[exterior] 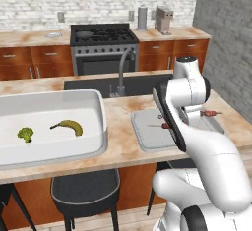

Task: Place the cold items (banana and broccoli) from the fridge in one tupperware on the dining counter. Place the warm items (kebab skewer and hot dog) in the stove area in another tupperware.

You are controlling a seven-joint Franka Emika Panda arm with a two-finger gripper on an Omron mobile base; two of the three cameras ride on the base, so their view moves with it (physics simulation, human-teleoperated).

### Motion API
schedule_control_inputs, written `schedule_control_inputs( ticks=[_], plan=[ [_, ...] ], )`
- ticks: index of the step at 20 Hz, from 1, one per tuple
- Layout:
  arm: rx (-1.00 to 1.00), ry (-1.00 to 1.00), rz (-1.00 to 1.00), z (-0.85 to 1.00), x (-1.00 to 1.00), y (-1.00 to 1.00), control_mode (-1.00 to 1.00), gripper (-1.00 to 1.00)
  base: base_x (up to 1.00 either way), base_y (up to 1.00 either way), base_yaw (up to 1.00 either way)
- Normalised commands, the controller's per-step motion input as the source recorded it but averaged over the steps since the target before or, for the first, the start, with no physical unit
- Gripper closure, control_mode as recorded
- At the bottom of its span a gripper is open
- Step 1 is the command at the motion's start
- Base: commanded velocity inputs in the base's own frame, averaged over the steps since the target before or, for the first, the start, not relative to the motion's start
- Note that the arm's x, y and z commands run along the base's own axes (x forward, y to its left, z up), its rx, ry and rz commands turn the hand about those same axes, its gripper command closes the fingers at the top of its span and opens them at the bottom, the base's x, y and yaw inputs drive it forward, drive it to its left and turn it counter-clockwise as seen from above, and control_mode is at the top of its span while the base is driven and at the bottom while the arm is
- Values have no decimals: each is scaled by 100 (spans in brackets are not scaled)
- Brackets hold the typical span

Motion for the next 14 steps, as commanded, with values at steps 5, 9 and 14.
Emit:
schedule_control_inputs(
  ticks=[5,9,14],
  plan=[
    [0,8,0,-34,38,0,-100,100,0,0,0],
    [2,0,0,-39,9,0,-100,100,0,0,0],
    [2,0,0,-36,1,0,-100,100,0,0,0]
  ],
)
